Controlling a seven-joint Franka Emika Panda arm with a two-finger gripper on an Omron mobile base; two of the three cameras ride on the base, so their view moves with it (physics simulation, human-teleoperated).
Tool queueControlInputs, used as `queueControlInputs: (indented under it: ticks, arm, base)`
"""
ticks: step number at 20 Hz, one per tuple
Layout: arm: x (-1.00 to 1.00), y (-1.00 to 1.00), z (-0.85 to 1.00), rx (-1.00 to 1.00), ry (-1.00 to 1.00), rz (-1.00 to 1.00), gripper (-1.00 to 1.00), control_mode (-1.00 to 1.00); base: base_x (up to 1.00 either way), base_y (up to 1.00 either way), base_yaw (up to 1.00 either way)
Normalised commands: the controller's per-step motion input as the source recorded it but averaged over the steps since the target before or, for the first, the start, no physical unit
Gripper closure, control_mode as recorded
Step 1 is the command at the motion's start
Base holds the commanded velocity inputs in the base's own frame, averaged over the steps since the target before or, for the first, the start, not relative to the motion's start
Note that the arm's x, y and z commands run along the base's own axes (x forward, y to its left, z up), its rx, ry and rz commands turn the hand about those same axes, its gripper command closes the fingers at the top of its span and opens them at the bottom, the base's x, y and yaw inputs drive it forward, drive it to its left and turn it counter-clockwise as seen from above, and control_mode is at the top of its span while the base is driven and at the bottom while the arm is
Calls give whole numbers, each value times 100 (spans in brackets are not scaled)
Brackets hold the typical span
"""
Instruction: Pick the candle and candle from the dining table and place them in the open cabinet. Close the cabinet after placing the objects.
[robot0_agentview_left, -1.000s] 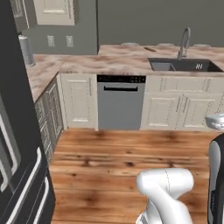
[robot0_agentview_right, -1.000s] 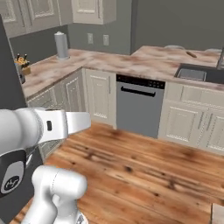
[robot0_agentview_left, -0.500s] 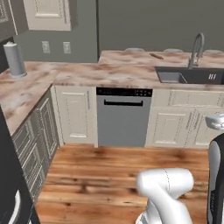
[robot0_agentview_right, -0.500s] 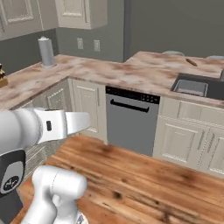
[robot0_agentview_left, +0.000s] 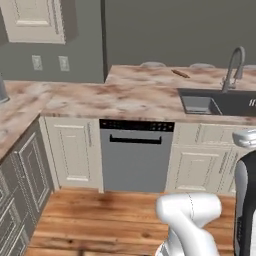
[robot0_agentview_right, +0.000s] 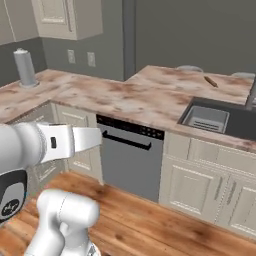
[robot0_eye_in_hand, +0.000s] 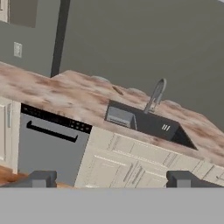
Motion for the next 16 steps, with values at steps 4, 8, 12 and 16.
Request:
queueControlInputs:
  ticks: [4, 8, 12, 16]
  arm:
    - [0, 0, 0, 0, 0, 0, -100, 100]
    - [0, 0, 0, 0, 0, 0, -100, 100]
    - [0, 0, 0, 0, 0, 0, -100, 100]
    - [0, 0, 0, 0, 0, 0, -100, 100]
  base:
    - [42, -100, -2]
    - [10, -100, -4]
    - [0, -100, -8]
    - [2, -100, -11]
